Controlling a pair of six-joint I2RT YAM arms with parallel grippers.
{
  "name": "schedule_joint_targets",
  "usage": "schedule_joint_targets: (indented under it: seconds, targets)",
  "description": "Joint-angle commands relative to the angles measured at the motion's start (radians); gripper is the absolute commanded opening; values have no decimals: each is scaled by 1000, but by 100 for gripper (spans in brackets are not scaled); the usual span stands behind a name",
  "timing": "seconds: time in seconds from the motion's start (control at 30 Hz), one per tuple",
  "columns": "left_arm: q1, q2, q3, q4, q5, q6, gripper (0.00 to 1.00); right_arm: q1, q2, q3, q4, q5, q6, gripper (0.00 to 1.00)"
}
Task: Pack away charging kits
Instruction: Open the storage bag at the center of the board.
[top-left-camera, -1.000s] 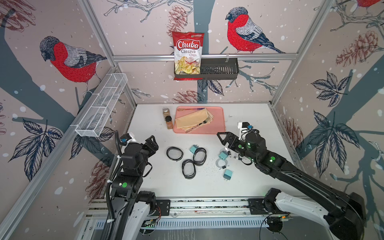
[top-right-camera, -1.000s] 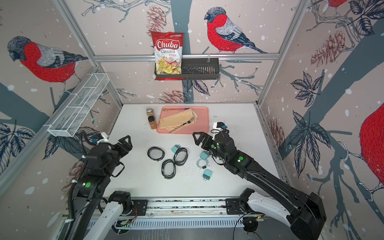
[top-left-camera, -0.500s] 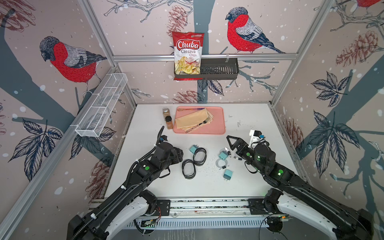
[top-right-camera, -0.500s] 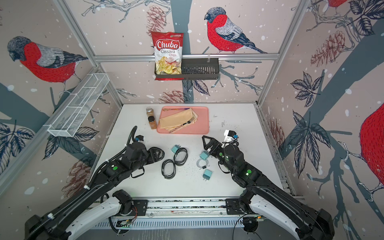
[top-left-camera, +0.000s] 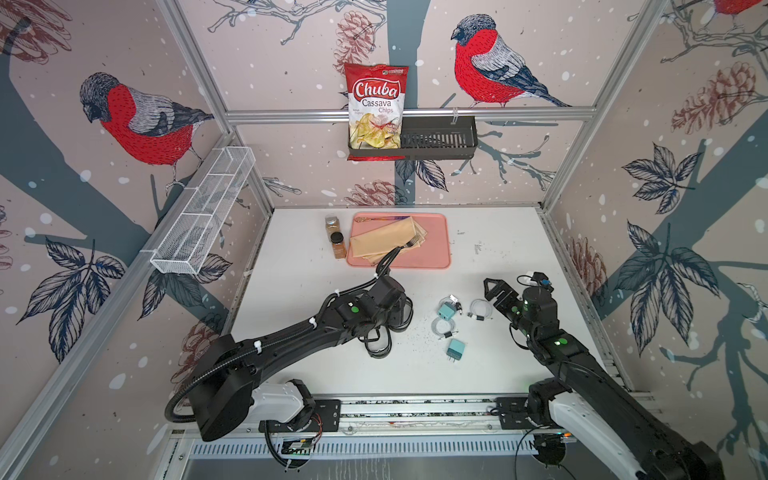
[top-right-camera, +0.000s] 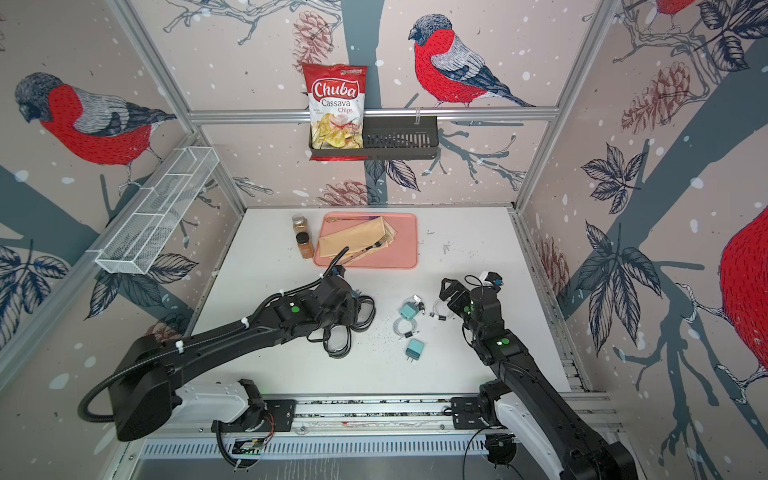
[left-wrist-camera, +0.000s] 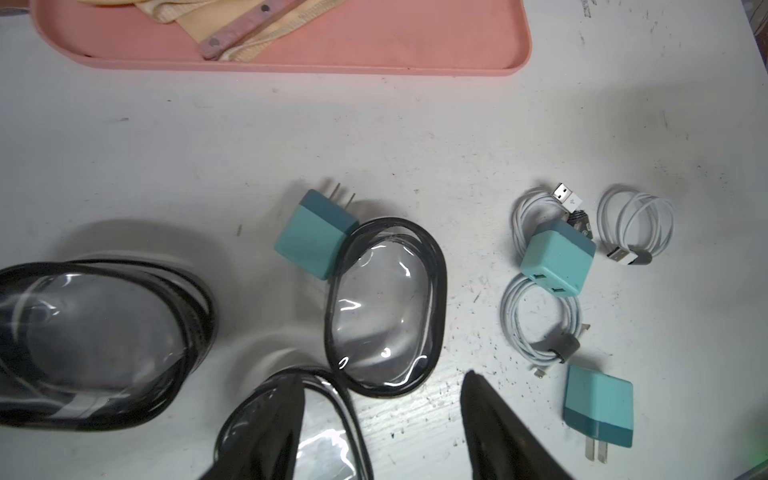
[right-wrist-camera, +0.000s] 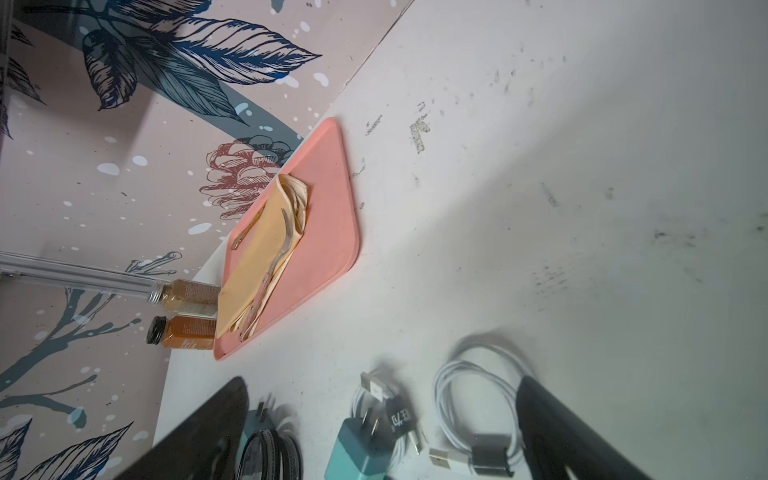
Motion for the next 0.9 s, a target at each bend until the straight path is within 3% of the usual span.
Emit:
schedule_joint_targets:
  seconds: [0.0, 0.2, 0.5, 0.87]
  targets:
    - [-31, 69, 53, -20, -44, 43, 64, -70, 8, -7, 33, -114, -71, 99]
    - [-78, 248, 177, -88, -80, 46, 60, -180, 27, -22, 40, -191, -125, 99]
    - [-129, 459, 369, -303, -282, -21, 55, -211, 3, -30, 15, -196, -165, 99]
    - [-142, 564, 430, -374, -335, -56, 51, -213, -27, -38, 3, -216, -164, 100]
